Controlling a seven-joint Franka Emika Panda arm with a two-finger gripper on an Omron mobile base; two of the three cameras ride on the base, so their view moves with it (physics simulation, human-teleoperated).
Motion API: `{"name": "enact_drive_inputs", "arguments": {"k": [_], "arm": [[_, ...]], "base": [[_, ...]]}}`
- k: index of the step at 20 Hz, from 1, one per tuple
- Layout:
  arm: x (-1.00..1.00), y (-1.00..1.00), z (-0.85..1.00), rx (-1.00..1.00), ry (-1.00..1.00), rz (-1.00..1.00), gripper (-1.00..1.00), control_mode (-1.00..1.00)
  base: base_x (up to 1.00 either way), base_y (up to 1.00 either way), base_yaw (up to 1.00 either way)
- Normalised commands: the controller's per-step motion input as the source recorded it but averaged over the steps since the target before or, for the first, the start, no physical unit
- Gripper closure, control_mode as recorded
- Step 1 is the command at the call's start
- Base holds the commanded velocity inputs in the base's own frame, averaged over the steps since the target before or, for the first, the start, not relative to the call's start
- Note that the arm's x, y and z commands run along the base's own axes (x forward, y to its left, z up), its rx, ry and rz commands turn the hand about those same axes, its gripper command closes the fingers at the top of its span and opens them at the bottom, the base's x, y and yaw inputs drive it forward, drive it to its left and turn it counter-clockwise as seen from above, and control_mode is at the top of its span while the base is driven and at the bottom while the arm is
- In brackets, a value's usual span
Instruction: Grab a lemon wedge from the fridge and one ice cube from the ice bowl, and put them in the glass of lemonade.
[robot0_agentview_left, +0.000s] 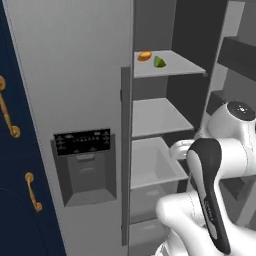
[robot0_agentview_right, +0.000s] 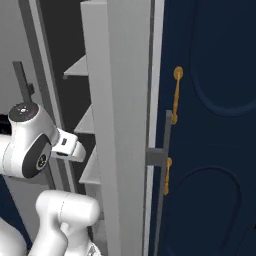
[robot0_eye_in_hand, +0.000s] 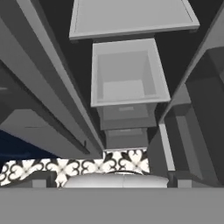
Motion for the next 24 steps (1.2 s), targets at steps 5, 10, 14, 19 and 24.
{"name": "enact_drive_inputs", "arguments": {"k": [5,10,14,19,24], "arm": [[0.00,0.00,0.00,0.00,0.00,0.00,-1.00,1.00],[0.00,0.00,0.00,0.00,0.00,0.00,-1.00,1.00],[0.09,-0.20,0.01,0.00,-0.01,0.00,-1.00,-1.00],[0.05,-0.02,0.23,0.00,-0.11,0.00,-1.00,-1.00],[0.10,0.03,0.46,0.00,-0.17,0.00,-1.00,-1.00]], "base": [[0.49,-0.27,0.00],[0.59,-0.06,0.00],[0.00,0.00,0.00],[0.00,0.00,0.00],[0.00,0.00,0.00]]}}
